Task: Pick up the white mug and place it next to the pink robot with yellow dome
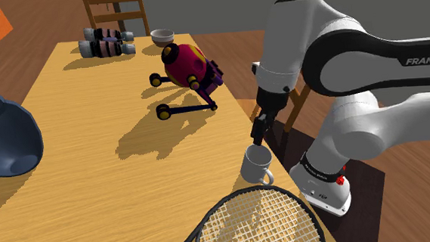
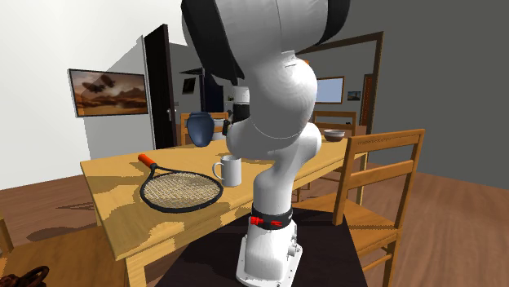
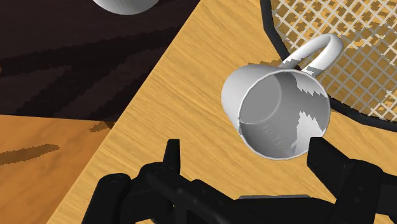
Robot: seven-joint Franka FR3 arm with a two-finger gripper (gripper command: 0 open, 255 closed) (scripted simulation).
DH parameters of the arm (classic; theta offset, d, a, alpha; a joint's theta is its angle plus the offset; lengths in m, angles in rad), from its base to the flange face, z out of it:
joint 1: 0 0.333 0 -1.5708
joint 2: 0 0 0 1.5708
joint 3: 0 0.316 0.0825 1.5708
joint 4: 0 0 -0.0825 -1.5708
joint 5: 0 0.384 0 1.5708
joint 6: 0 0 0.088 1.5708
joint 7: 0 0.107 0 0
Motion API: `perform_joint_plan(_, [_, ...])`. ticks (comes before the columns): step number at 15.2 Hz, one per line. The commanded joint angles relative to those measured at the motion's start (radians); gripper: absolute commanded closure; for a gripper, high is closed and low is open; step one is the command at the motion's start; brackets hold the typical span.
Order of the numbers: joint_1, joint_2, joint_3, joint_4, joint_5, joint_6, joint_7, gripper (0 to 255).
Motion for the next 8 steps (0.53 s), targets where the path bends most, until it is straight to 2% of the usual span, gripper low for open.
perform_joint_plan(1, [0.025, -0.022, 0.021, -0.031, 0.023, 0.010, 0.014, 0])
perform_joint_plan(8, [0.055, -0.001, 0.067, -0.122, 0.076, 0.118, 0.013, 0])
